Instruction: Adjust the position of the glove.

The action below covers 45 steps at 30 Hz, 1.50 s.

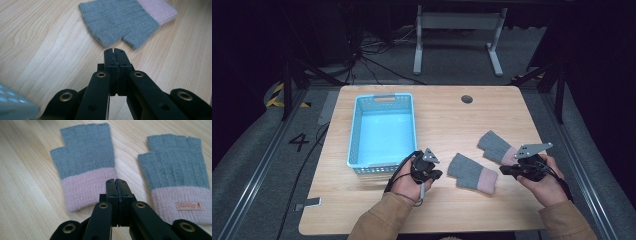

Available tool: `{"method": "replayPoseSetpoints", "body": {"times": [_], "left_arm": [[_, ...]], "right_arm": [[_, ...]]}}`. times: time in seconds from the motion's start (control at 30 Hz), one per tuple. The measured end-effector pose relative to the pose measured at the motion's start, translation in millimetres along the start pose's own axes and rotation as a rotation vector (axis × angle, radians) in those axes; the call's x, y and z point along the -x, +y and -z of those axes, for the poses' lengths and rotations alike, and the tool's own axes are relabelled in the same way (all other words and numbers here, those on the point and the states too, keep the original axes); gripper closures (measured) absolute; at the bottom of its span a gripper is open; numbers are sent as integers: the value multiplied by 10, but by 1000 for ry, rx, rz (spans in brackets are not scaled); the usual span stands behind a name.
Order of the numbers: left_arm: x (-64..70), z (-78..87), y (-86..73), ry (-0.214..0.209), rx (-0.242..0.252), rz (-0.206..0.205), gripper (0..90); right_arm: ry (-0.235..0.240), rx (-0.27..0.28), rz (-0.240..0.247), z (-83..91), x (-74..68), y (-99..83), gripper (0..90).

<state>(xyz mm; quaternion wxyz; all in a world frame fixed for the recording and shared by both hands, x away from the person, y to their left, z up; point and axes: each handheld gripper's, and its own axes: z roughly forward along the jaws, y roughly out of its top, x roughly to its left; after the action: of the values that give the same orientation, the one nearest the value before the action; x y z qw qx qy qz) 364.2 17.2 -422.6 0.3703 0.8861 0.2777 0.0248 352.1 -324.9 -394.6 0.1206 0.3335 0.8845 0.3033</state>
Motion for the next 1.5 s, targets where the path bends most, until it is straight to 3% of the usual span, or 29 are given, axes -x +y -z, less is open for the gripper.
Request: {"method": "replayPoseSetpoints", "body": {"times": [0.3, 0.57, 0.73, 0.77, 1.07, 1.5], "left_arm": [[-3, -30, 117, -9, 13, -13, 900], [8, -271, 146, -17, 0, -24, 900], [16, -356, 170, 0, 16, -35, 899], [11, -406, 175, 21, 23, -35, 899], [13, -578, 211, 28, 32, -32, 894], [-16, -637, 201, 38, -16, -25, 896]], "right_arm": [[27, 21, -3, 63, -56, -120, 900], [71, 18, 23, -15, -189, -144, 900], [102, 8, 38, -72, -242, -147, 900], [117, 1, 43, -109, -265, -148, 900], [146, -10, 66, -190, -366, -152, 900], [203, -41, 105, -329, -489, -161, 900]]}}
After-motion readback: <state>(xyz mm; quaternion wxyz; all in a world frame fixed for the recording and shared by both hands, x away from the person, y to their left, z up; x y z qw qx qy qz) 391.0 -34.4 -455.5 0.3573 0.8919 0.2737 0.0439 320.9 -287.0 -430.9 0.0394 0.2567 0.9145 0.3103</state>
